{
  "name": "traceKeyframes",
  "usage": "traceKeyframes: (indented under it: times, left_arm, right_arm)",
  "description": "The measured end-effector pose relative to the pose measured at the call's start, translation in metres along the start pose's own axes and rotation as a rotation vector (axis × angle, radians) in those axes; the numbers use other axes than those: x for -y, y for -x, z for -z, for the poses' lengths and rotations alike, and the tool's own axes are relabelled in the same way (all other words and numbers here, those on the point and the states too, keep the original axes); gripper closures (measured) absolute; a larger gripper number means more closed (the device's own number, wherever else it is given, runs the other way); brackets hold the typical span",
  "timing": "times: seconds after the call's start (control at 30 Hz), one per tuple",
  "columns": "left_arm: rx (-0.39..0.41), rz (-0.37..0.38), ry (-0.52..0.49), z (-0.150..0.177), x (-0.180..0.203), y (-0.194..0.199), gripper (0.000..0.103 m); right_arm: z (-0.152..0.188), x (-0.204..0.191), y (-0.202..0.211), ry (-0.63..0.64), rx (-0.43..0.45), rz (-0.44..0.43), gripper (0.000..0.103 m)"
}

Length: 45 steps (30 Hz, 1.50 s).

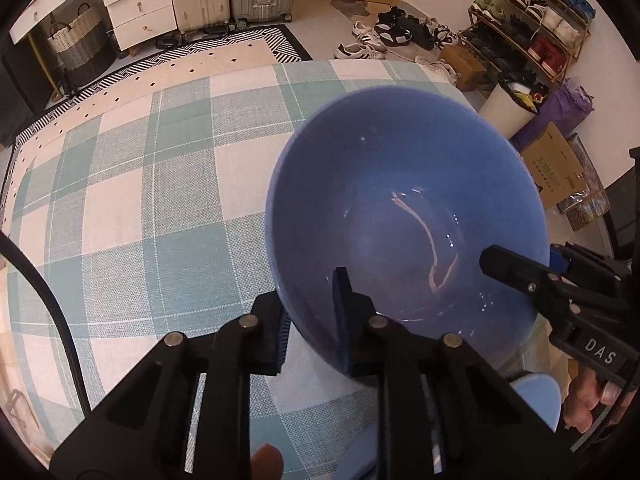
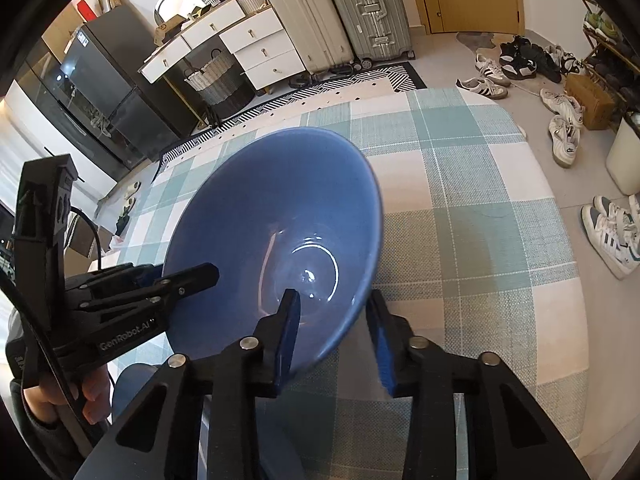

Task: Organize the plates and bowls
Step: 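Close both grippers on the rim of the nested blue bowls, then lift the nested bowls with both grippers and carry them over the third bowl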

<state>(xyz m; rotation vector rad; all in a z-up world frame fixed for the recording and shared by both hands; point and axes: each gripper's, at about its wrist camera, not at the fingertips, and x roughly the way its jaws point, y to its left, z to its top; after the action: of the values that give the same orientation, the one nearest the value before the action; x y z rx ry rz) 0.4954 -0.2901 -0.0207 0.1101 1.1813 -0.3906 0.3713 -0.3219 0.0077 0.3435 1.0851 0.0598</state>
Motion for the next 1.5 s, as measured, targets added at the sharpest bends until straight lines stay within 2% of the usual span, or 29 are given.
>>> traceKeyframes:
  times: [0.23,0.4,0.6,1.0,1.5]
  left_arm:
    - [0.022,-0.001,-0.003,0.000,0.000,0.005,0.088]
    - [0.056,-0.005,-0.003,-0.003,0.001,0.017,0.088]
    - [0.110,-0.003,0.010,-0.004,0.000,0.043,0.088]
    - [0.168,-0.008,0.018,0.006,0.003,0.091,0.088]
    - [0.210,-0.013,0.022,0.038,0.024,0.164,0.088]
  right_arm:
    - [0.002,-0.001,-0.002,-0.004,0.001,0.017,0.074]
    - [-0.001,-0.009,0.006,0.019,0.033,0.051,0.074]
    - [-0.004,-0.018,0.020,0.031,0.066,0.043,0.075]
    - [-0.002,-0.036,0.055,0.052,0.122,0.031,0.075]
    - [0.013,-0.060,0.109,0.092,0.181,0.030,0.074]
